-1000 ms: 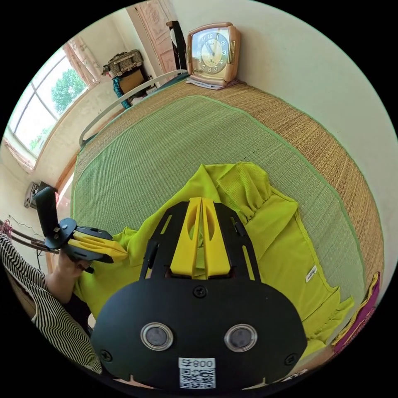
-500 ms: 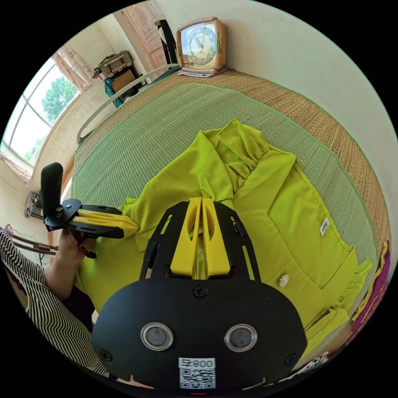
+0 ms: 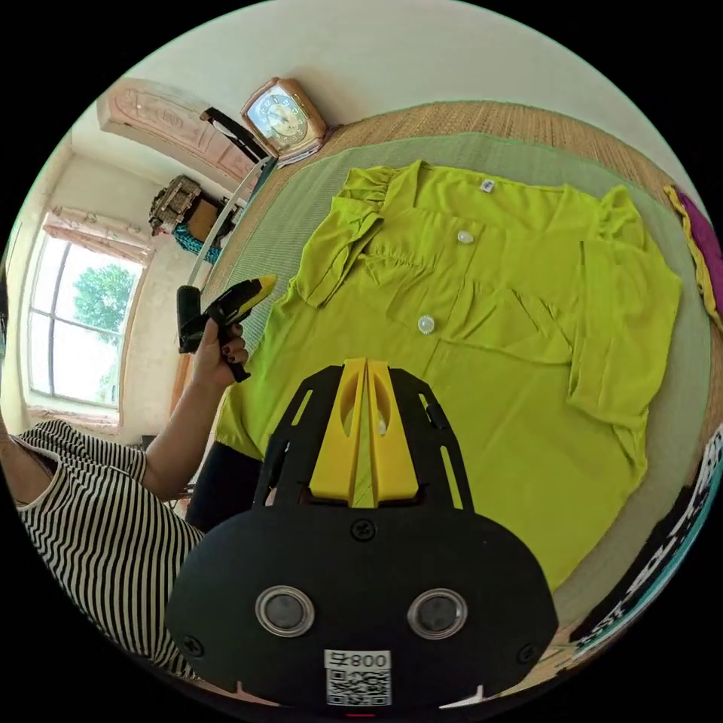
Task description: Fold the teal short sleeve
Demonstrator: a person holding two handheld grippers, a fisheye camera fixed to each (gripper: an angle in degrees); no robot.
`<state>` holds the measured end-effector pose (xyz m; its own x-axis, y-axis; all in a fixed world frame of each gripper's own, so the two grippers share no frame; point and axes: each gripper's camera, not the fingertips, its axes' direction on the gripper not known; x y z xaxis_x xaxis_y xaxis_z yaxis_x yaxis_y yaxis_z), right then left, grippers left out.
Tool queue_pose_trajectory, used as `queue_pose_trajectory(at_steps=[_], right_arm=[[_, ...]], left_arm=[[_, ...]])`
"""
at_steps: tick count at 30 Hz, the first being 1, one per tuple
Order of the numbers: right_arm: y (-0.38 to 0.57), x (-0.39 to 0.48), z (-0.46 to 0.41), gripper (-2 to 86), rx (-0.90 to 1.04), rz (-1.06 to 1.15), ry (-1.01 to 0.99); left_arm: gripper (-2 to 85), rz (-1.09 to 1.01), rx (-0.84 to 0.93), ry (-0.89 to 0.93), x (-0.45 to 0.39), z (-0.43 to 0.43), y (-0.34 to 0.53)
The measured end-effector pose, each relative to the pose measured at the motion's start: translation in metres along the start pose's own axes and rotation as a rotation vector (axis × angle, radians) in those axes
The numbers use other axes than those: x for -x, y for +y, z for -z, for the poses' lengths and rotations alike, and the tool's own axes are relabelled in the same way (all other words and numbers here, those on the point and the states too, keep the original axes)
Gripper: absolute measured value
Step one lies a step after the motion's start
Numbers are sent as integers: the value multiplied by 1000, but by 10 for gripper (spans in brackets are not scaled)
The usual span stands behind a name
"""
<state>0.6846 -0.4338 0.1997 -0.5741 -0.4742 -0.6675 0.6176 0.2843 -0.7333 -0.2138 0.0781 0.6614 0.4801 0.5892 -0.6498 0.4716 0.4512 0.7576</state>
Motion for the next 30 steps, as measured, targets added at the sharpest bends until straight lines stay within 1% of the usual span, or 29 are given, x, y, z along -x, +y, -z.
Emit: queue_pose_trajectory(at_steps=[2, 3, 4, 7, 11, 15, 18, 23, 25, 27, 29, 30], right_arm=[[32, -7, 14, 1, 2, -59, -8], [52, -11, 24, 0, 0, -90, -6], [62, -12, 29, 0, -5, -102, -1], [109, -16, 48, 0, -5, -156, 22], [164, -19, 60, 0, -30, -202, 25], [189, -21, 49, 1, -12, -222, 24], [191, -21, 43, 1, -16, -220, 11], [169, -21, 42, 0, -41, -191, 57], [152, -17, 43, 0, -61, -145, 85], [120, -6, 39, 0, -67, -64, 158], [97, -1, 33, 0, -73, -27, 236], [84, 1, 29, -1, -82, -10, 284]], left_arm=[[2, 32, -30, 100, -7, 10, 8], [3, 31, -30, 113, -11, 13, 11], [3, 17, -17, 107, -20, 17, 19], [5, -34, 82, 9, -46, 22, 46], [13, -72, 208, -41, -66, 13, 86], [40, -85, 223, -51, -77, -11, 86], [63, -139, 232, -116, -94, -47, 67], [78, -272, 309, -283, -124, -147, 10], [81, -308, 324, -342, -129, -181, -9], [85, -350, 351, -405, -132, -215, -25], [88, -402, 386, -516, -134, -256, -37], [88, -412, 391, -541, -133, -264, -39]])
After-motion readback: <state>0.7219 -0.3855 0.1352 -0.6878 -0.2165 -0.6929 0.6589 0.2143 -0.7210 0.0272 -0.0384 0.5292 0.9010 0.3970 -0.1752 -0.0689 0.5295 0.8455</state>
